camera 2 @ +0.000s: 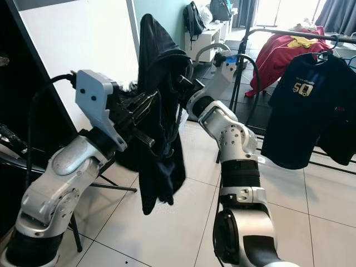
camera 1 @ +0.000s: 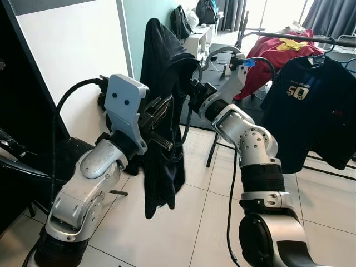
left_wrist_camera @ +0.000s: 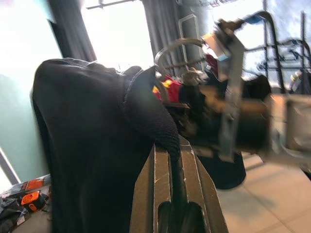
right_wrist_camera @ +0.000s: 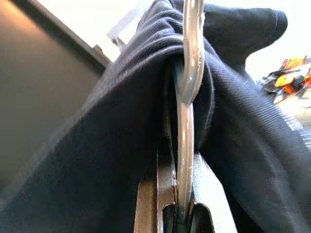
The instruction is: Hang hanger
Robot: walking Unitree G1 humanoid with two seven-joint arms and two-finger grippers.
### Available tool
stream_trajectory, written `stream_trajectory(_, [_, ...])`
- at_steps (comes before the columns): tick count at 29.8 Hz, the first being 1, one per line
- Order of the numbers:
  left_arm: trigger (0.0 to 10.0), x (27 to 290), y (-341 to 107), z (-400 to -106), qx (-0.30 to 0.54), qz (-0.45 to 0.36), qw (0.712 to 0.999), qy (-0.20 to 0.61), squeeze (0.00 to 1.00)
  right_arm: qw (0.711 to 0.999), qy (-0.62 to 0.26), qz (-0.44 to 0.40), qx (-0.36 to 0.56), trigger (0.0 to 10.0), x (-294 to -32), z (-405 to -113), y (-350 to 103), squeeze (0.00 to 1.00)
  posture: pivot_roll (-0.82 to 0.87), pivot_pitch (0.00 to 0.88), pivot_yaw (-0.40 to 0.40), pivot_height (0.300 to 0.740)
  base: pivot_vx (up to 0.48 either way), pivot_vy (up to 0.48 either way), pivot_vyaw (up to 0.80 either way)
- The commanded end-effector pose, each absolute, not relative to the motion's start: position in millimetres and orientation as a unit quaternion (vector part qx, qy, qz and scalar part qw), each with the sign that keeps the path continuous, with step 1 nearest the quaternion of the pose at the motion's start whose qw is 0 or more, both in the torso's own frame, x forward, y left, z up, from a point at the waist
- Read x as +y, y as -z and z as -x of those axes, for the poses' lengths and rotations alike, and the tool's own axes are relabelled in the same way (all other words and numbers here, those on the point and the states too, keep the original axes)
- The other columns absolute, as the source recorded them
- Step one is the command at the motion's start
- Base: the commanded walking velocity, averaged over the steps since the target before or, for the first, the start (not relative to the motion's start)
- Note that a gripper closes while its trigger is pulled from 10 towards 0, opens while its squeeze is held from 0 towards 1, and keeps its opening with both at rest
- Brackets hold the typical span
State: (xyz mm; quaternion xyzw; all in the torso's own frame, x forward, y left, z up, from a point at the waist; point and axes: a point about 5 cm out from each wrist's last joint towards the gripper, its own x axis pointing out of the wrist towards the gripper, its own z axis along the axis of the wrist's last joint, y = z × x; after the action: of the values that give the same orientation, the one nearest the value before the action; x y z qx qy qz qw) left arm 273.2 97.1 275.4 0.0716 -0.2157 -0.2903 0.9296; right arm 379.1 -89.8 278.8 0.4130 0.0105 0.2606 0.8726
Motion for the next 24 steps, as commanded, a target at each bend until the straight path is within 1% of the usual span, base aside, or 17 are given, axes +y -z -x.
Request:
stream_trajectory(1, [0.0, 95.1, -274.1, -269.1, -0.214, -0.084, 0.925, 0.301, 0.0, 0.857, -0.267, -0.44, -0.003, 10.0, -89.7, -378.9, -290.9, 0.0, -0.04, 0.0, -0.016, 0.74, 0.0, 0.0, 0.0])
stream_trajectory(3, [0.0, 96.5, -272.4, -269.7, -0.212, -0.101, 0.925, 0.297, 0.0, 0.835, -0.267, -0.48, 0.002, 10.0, -91.5, -379.8, -292.5, 0.0, -0.05, 0.0, -0.016, 0.74, 0.0, 0.0, 0.0])
stream_trajectory(4, [0.0, 96.5, -272.4, -269.7, -0.212, -0.101, 0.925, 0.297, 0.0, 0.835, -0.267, -0.48, 0.002, 10.0, -91.5, -379.8, -292.5, 0.0, -0.05, 0.0, -0.016, 0.74, 0.0, 0.0, 0.0])
stream_trajectory(5, [0.0, 99.1, -272.5, -270.6, -0.213, -0.113, 0.926, 0.289, 0.0, 0.822, -0.271, -0.502, 0.003, 10.0, -92.9, -380.0, -294.5, 0.0, -0.05, 0.0, -0.017, 0.74, 0.0, 0.0, 0.0])
stream_trajectory(7, [0.0, 99.1, -272.5, -270.6, -0.213, -0.113, 0.926, 0.289, 0.0, 0.822, -0.271, -0.502, 0.003, 10.0, -92.9, -380.0, -294.5, 0.0, -0.05, 0.0, -0.017, 0.74, 0.0, 0.0, 0.0])
stream_trajectory(8, [0.0, 105.2, -275.3, -272.7, -0.221, -0.133, 0.928, 0.268, 0.0, 0.809, -0.278, -0.518, -0.003, 10.0, -95.5, -379.5, -298.2, 0.0, -0.04, 0.0, -0.018, 0.74, 0.0, 0.0, 0.0])
stream_trajectory(9, [0.0, 105.2, -275.3, -272.7, -0.221, -0.133, 0.928, 0.268, 0.0, 0.809, -0.278, -0.518, -0.003, 10.0, -95.5, -379.5, -298.2, 0.0, -0.04, 0.0, -0.018, 0.74, 0.0, 0.0, 0.0])
stream_trajectory(10, [0.0, 110.5, -280.6, -273.7, -0.233, -0.145, 0.929, 0.249, 0.0, 0.802, -0.283, -0.525, -0.012, 10.0, -97.6, -378.4, -301.7, 0.0, -0.04, 0.0, -0.019, 0.74, 0.0, 0.0, 0.0])
stream_trajectory(11, [0.0, 114.6, -287.9, -273.6, -0.247, -0.157, 0.926, 0.237, 0.0, 0.804, -0.286, -0.52, -0.025, 10.0, -99.2, -377.0, -305.4, 0.0, -0.04, 0.0, -0.02, 0.74, 0.0, 0.0, 0.0])
stream_trajectory(18, [0.0, 113.6, -291.1, -271.4, -0.251, -0.165, 0.921, 0.248, 0.0, 0.81, -0.269, -0.519, -0.036, 10.0, -101.9, -378.1, -307.7, 0.0, -0.04, 0.0, -0.019, 0.74, 0.0, 0.0, 0.0])
stream_trajectory(19, [0.0, 114.1, -289.8, -270.7, -0.248, -0.173, 0.92, 0.251, 0.0, 0.804, -0.258, -0.534, -0.036, 10.0, -106.0, -379.8, -307.8, 0.0, -0.04, 0.0, -0.017, 0.74, 0.0, 0.0, 0.0])
stream_trajectory(22, [0.0, 114.1, -289.8, -270.7, -0.248, -0.173, 0.92, 0.251, 0.0, 0.804, -0.258, -0.534, -0.036, 10.0, -106.0, -379.8, -307.8, 0.0, -0.04, 0.0, -0.017, 0.74, 0.0, 0.0, 0.0])
stream_trajectory(24, [0.0, 116.7, -285.4, -271.0, -0.241, -0.188, 0.919, 0.251, 0.0, 0.782, -0.241, -0.574, -0.032, 10.0, -115.1, -382.8, -307.3, 0.0, -0.05, 0.0, -0.018, 0.74, 0.0, 0.0, 0.0])
